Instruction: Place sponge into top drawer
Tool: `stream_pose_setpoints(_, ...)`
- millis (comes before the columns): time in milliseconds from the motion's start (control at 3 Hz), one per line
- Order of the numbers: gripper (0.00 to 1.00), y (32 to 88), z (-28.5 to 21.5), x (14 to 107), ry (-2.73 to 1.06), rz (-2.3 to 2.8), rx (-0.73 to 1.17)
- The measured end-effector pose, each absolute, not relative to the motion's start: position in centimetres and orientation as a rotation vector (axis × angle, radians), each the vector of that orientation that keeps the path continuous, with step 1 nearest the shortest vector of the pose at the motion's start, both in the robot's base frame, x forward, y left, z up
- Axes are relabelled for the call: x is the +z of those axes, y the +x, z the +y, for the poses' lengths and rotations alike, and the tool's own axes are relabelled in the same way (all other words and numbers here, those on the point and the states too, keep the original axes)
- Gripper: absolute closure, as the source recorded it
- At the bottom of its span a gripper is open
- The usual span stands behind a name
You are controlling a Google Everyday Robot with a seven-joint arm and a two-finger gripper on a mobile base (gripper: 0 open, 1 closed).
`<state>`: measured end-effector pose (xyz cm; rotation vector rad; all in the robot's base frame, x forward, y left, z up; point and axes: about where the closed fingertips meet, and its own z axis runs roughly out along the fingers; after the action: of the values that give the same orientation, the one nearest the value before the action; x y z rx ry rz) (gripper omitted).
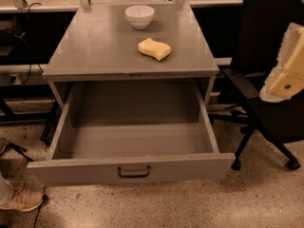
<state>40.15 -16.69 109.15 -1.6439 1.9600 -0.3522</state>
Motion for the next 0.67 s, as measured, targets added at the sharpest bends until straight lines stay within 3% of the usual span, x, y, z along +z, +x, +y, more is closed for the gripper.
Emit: stream_pose_setpoints(667,0.0,41.3,-16.4,109.0,-1.571,1.926,-0.327)
